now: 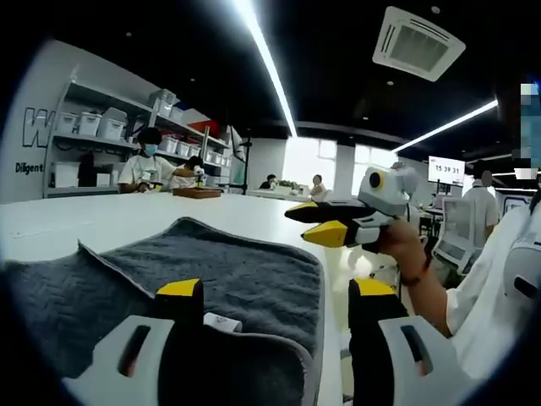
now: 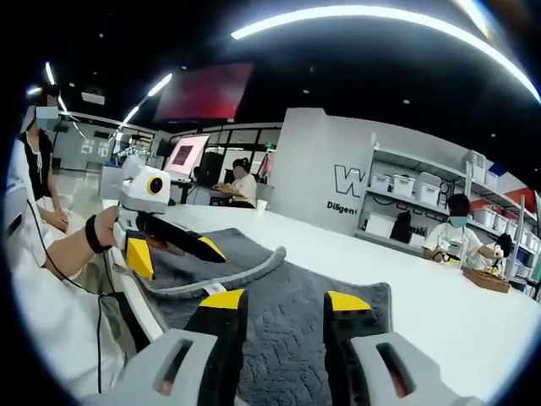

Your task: Open the folded towel by lifting each exposed corner and separating the folded layers until the towel lies flat within the target outline without major curled edges

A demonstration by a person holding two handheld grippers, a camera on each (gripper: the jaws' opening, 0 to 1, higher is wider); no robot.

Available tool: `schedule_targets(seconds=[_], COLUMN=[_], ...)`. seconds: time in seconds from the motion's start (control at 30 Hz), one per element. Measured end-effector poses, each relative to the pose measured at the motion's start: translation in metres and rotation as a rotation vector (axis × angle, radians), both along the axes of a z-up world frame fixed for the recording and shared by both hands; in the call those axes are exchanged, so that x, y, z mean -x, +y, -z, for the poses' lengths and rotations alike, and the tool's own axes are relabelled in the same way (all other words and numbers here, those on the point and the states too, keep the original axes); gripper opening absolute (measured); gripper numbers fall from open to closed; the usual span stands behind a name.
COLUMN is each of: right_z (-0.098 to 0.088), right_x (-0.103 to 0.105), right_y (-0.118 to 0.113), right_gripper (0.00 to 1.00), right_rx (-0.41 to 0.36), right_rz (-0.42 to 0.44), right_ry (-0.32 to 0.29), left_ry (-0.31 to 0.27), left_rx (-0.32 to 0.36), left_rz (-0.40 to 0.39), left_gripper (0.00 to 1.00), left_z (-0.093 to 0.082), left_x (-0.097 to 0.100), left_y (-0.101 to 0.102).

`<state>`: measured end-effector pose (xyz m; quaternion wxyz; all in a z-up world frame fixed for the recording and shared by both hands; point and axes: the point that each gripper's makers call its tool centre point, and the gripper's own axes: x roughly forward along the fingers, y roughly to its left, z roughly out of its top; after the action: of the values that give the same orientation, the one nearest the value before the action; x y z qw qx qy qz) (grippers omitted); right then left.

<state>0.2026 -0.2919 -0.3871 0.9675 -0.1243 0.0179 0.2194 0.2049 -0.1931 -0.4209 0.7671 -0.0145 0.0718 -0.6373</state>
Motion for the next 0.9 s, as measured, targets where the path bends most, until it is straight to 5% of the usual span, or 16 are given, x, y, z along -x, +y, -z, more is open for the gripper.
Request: schedule_targets(seconds=[0.27,0.9], right_z=[-0.002,0.001], right_x=[0.001,0.004], right_y=[0.001,0.005], right_gripper=[0.32,0.32], right_rx=[0.002,0.02], right_rz=[-0.003,-0.009], right_ry=[-0.006,-0.001], left_ry=[0.018,-0.081], left_rx=[-0.008,-0.211], left_rz=[-0.04,-0.136], left_gripper=[0.68,0.62], left_z=[0.007,0.039], left_x=[-0.003,-0.012], left_y=[0.007,0.018])
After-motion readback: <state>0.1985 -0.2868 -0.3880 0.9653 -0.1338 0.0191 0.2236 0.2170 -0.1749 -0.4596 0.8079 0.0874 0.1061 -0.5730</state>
